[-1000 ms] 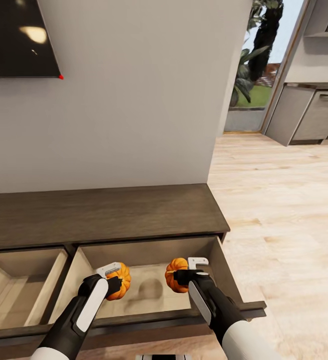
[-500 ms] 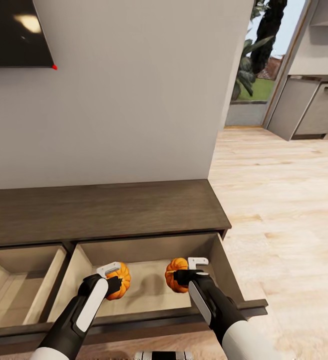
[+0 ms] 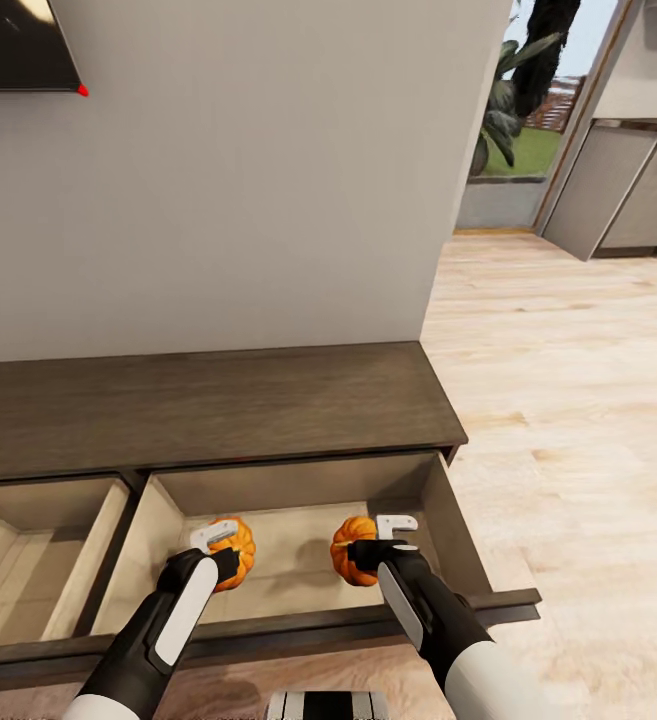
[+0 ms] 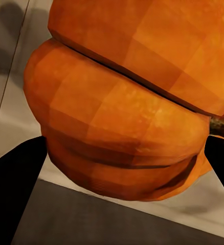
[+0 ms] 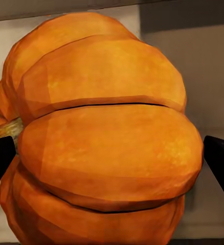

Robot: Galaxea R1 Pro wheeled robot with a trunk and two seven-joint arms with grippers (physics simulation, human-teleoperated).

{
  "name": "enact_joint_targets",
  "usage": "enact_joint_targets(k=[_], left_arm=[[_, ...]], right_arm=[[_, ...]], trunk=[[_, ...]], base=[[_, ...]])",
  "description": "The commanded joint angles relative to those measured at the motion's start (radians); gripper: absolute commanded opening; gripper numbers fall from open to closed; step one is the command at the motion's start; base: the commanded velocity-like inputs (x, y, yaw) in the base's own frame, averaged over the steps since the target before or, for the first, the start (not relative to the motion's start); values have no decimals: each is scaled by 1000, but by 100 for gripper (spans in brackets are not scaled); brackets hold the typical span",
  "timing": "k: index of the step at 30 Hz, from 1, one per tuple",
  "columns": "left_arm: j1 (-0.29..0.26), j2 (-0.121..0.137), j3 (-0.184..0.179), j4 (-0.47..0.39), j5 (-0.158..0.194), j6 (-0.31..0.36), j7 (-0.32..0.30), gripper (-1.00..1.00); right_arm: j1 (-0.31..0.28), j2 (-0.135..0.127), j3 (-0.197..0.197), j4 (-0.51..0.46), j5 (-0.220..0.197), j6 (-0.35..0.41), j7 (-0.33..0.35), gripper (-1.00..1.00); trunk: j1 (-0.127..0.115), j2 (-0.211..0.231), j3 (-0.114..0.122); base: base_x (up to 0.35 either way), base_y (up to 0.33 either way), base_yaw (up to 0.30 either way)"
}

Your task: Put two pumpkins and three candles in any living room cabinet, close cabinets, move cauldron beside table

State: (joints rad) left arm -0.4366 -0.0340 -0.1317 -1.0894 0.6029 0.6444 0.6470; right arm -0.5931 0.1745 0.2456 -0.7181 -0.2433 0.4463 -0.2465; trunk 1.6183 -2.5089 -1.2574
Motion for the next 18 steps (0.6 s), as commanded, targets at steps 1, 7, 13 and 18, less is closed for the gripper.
enact_joint_targets(k=[1,7,13,18], left_arm=[[-1,0,-2,-1,10,-1,11,-100],[-1,0,-2,-1,8,-2,10,-100],[-1,0,-3,-1,8,-2,10,-100],[-1,0,-3,-1,9,-2,10,-100]], right_arm=[[-1,0,3,-2,-7,3,-10,-100],[-1,0,2,-3,-8,3,-10,-100],[-1,0,1,-4,-8,-1,-10,-100],[-1,0,1,-4,-8,-4,-10,-100]], trunk=[[0,-1,-5],[2,-1,-16],[4,-3,-36],[4,-3,-36]], base=[[0,0,0],[0,0,0],[0,0,0],[0,0,0]])
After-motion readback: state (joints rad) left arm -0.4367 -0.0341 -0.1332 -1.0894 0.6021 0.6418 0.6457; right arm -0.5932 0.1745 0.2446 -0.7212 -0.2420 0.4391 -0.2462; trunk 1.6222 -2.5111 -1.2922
